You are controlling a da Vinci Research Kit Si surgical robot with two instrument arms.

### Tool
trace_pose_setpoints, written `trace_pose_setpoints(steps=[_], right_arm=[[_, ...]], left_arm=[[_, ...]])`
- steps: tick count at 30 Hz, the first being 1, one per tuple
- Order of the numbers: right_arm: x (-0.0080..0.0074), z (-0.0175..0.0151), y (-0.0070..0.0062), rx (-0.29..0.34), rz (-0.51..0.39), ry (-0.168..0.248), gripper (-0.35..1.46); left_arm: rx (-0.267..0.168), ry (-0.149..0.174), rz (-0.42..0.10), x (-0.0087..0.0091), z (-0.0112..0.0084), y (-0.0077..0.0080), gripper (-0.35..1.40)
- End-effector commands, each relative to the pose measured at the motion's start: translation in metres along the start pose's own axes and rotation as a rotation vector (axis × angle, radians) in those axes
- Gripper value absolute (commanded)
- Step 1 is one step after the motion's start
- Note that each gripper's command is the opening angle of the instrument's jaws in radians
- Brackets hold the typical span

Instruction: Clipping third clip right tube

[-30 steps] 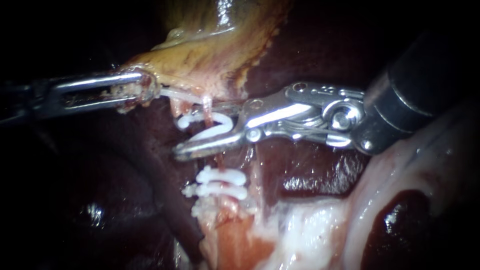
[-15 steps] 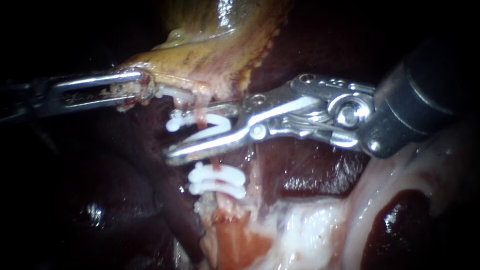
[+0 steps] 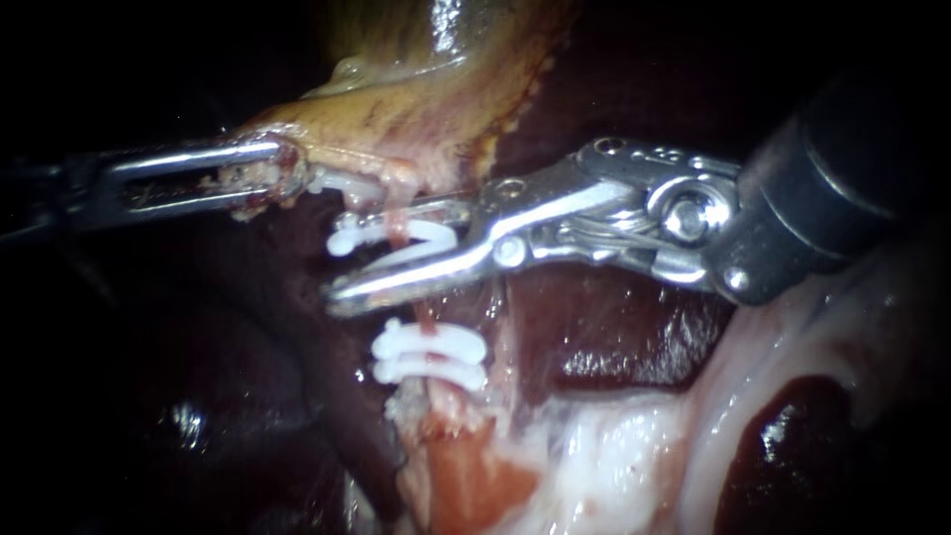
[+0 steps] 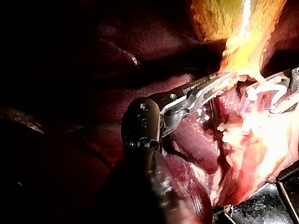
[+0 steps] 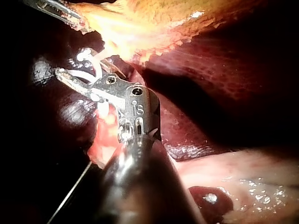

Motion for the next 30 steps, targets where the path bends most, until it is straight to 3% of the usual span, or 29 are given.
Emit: trace_pose_setpoints(steps=[1, 11, 20, 24, 30], right_arm=[[0.0000, -0.0001, 0.0000, 0.000, -0.002, -0.001, 0.35], [-0.0002, -0.0006, 0.0002, 0.004, 0.027, -0.001, 0.06], [-0.0003, -0.0008, 0.0004, 0.007, 0.056, -0.001, -0.09], [-0.0004, -0.0010, 0.0003, 0.011, 0.097, 0.000, -0.35], [-0.0006, -0.0013, 0.0000, 0.018, 0.149, 0.000, -0.35]], left_arm=[[0.000, 0.000, 0.000, 0.0000, 0.0000, 0.0000, -0.35], [0.000, 0.000, 0.000, 0.0000, 0.0001, -0.0001, -0.35], [0.000, 0.000, 0.000, 0.0000, 0.0001, -0.0002, -0.35], [0.000, 0.000, 0.000, 0.0000, 0.0001, -0.0001, -0.35], [0.000, 0.000, 0.000, 0.0000, 0.0001, -0.0001, -0.35]])
